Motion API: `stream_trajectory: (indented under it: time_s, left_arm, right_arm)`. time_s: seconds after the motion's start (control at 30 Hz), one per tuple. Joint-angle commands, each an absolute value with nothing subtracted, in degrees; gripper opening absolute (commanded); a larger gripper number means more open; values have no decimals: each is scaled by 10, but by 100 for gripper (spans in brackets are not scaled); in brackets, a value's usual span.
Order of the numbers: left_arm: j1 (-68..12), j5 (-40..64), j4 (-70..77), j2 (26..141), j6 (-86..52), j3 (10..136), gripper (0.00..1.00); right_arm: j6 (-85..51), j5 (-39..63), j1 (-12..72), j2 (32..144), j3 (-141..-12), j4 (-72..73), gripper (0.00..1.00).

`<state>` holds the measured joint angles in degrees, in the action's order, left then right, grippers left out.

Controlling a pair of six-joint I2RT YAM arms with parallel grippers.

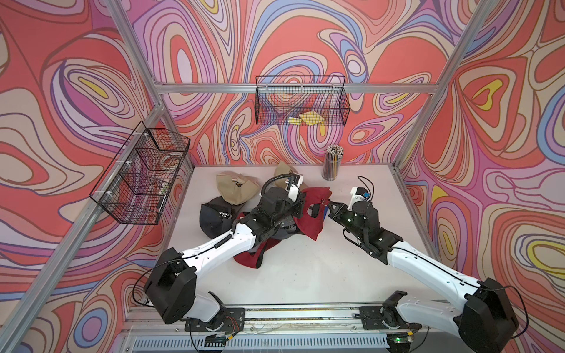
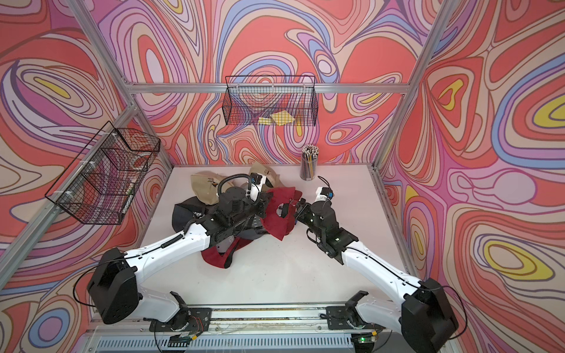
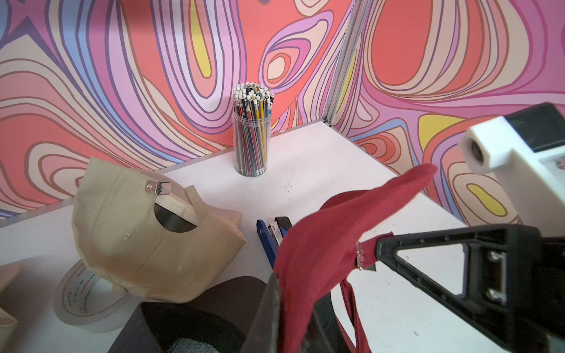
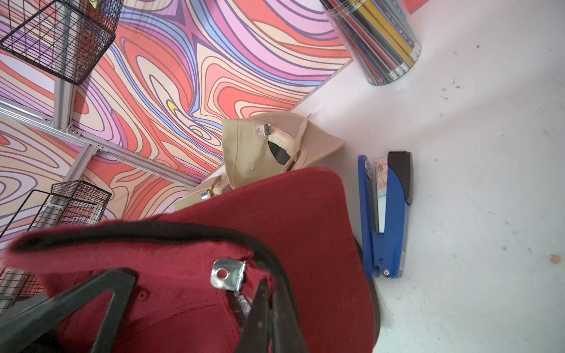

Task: Open the adjustable buckle of the baseball cap
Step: Open the adjustable buckle on the baseball cap, then pull the adjustable strap on the baseball cap.

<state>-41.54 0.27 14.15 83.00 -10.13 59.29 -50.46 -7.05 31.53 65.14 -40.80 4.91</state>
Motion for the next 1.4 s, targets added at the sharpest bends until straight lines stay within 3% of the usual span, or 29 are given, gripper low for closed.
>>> stream_trajectory:
  time_s: [0.0,0.13,0.2,0.27,0.8,1.37]
  left_arm:
    - [-406,-3,143,817,-111,622,0]
    - [-402,6,132,827,-117,633,0]
    - [-399,9,130,831,-121,636,0]
    - [-394,16,127,834,-127,638,0]
    - [-365,123,50,830,-197,668,0]
    - [-363,197,56,812,-260,652,0]
  right_arm:
    - [-451,-76,312,634,-409,13,7]
    - [-385,-37,312,625,-437,-24,50]
    - [-359,-20,311,615,-441,-32,59]
    - [-329,5,306,609,-447,-42,63]
    - [-193,355,157,636,-464,-50,56]
    - [-165,414,150,657,-445,-29,44]
